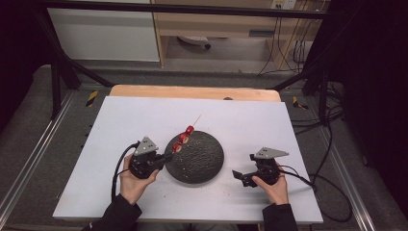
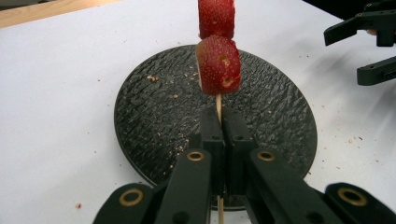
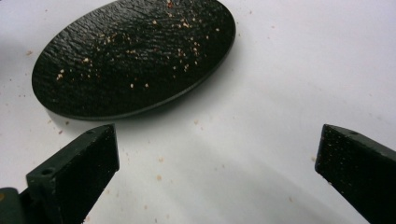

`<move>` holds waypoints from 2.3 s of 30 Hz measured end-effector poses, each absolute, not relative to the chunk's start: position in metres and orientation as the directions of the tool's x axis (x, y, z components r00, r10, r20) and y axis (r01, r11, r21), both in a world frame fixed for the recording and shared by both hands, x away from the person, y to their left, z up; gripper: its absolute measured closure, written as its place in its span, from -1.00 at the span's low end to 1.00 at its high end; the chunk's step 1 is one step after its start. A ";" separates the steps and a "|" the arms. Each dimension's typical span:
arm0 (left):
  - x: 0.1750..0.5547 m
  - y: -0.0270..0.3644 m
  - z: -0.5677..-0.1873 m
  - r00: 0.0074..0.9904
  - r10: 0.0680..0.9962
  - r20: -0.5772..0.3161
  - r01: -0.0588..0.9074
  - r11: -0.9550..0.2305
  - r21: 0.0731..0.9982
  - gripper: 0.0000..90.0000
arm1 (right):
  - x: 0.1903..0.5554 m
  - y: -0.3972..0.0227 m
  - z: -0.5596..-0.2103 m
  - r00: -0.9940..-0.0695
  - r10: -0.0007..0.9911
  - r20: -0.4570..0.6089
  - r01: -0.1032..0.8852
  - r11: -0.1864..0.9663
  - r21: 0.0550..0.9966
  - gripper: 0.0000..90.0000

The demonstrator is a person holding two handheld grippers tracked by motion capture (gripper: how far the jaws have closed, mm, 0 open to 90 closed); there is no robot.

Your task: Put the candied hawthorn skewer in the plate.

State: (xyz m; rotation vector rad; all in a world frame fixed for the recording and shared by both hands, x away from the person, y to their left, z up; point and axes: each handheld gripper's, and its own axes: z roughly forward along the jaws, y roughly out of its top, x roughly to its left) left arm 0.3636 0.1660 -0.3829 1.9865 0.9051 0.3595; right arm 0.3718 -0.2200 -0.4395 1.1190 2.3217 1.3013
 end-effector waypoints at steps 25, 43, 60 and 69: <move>0.392 0.124 -0.409 0.700 0.713 -0.041 0.551 -0.502 0.667 0.96 | 0.360 -0.242 -0.449 -0.659 0.739 0.141 0.515 0.307 0.800 -0.99; 0.398 0.108 -0.423 0.696 0.718 -0.004 0.591 -0.570 0.571 0.96 | 0.359 -0.245 -0.449 -0.656 0.740 0.150 0.521 0.301 0.799 -0.99; 0.390 0.120 -0.414 0.720 0.694 0.020 0.540 -0.579 0.611 0.58 | 0.358 -0.246 -0.448 -0.653 0.742 0.150 0.521 0.296 0.801 -0.99; 0.380 0.143 -0.404 0.760 0.648 0.046 0.473 -0.600 0.645 0.00 | 0.358 -0.246 -0.447 -0.649 0.746 0.152 0.521 0.289 0.803 -0.99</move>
